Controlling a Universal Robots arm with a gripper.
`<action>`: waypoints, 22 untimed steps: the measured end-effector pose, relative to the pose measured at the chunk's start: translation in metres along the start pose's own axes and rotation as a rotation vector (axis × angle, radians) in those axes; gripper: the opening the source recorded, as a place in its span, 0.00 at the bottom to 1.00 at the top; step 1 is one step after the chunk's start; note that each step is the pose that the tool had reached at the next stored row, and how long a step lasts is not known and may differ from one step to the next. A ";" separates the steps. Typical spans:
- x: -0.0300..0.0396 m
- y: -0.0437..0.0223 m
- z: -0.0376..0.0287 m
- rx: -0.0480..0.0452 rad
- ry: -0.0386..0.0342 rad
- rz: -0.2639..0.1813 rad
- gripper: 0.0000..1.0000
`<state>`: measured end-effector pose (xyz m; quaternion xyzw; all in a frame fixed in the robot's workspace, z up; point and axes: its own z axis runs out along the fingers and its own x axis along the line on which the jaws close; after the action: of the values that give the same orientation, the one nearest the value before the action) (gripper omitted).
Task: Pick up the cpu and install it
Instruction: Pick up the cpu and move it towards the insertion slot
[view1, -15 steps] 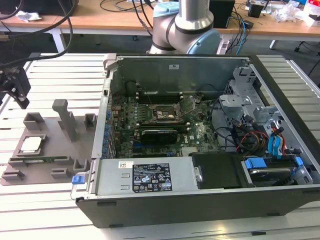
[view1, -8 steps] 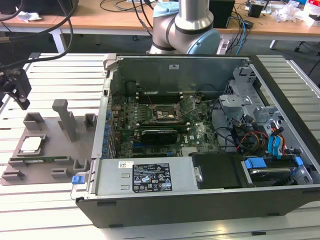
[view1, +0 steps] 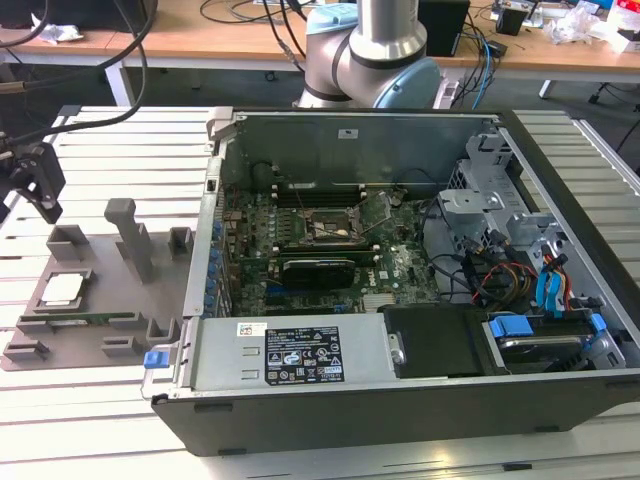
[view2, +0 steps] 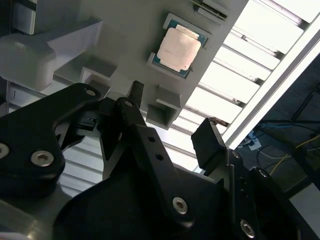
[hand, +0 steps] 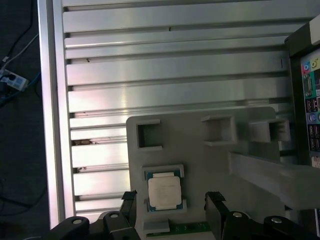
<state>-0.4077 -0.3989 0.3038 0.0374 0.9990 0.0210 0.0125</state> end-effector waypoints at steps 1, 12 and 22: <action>0.0000 0.0000 0.0005 0.0000 0.0000 0.000 0.66; 0.0004 -0.0008 0.0191 0.0000 0.0000 0.000 0.66; 0.0006 -0.0011 0.0256 0.0000 -0.0001 0.000 0.66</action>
<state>-0.4077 -0.3989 0.2781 0.0374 0.9990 0.0210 0.0126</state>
